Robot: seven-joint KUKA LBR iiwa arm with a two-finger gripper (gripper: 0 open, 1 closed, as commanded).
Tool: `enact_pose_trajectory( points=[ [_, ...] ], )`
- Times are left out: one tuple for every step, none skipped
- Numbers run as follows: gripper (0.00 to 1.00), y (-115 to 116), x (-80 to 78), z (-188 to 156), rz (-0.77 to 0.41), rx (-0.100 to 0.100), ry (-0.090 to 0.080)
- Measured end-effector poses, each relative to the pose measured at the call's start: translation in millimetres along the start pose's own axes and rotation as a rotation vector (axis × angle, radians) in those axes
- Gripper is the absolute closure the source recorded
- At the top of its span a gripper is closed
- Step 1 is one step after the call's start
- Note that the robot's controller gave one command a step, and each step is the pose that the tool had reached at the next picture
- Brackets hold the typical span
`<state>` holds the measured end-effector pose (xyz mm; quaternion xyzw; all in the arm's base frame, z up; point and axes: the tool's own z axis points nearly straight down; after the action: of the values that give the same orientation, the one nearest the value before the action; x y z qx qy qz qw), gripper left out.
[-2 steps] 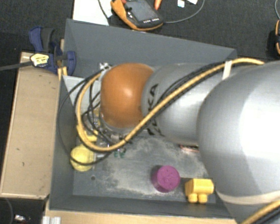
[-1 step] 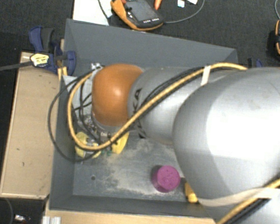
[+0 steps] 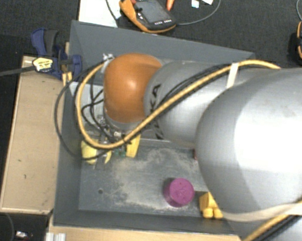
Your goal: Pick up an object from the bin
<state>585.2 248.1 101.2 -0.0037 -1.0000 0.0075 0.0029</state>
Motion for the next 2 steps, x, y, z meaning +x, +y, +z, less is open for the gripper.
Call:
enact_pose_trajectory(
  points=[
    [0.0,3,10.4,22,0.0,-0.013,-0.012],
    [1.0,-13,-2.5,30,0.027,-0.006,-0.01]
  ],
)
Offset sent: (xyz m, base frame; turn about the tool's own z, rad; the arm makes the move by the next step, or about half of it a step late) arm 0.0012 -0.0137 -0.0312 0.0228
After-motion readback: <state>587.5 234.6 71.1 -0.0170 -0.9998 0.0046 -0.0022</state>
